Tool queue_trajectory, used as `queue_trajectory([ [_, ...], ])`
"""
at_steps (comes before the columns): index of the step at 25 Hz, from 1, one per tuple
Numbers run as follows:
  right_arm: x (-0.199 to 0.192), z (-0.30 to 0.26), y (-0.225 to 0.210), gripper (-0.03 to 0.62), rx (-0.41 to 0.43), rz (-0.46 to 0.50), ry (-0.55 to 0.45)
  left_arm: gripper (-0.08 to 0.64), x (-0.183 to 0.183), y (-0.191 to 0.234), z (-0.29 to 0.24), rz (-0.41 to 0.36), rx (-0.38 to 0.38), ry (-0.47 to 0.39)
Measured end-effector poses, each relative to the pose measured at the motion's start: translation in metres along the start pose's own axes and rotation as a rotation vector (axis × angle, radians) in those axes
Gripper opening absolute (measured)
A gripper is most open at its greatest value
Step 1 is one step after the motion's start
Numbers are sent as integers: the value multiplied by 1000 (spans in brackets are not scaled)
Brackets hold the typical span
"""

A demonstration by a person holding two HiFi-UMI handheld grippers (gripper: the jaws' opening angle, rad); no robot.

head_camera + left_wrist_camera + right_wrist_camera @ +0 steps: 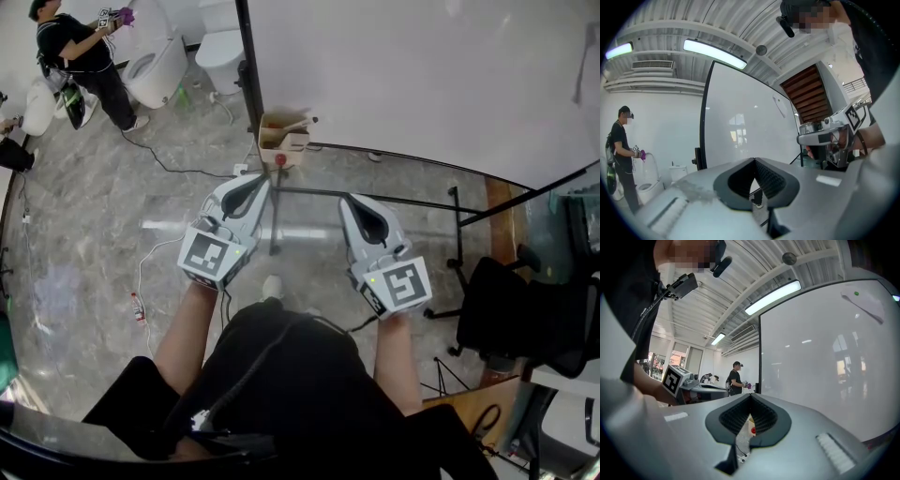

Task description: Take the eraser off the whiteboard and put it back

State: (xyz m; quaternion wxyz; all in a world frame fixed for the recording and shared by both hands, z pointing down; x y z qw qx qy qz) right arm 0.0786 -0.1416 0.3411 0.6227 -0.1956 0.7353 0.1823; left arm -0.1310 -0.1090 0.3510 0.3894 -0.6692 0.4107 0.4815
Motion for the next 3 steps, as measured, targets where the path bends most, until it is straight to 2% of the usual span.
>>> queue_trajectory([
  [3, -2, 6, 2, 9, 1, 0, -1, 5, -1, -5, 4, -1, 5, 3],
])
Point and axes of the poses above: the fingertips, and each gripper's own axes: z backward along the fingers, y to its left, x out of its top, the point moved 7 cm from there along z, backward along the fingers, and after that the axes turned 12 degrees about y, right-handed, at the moved point
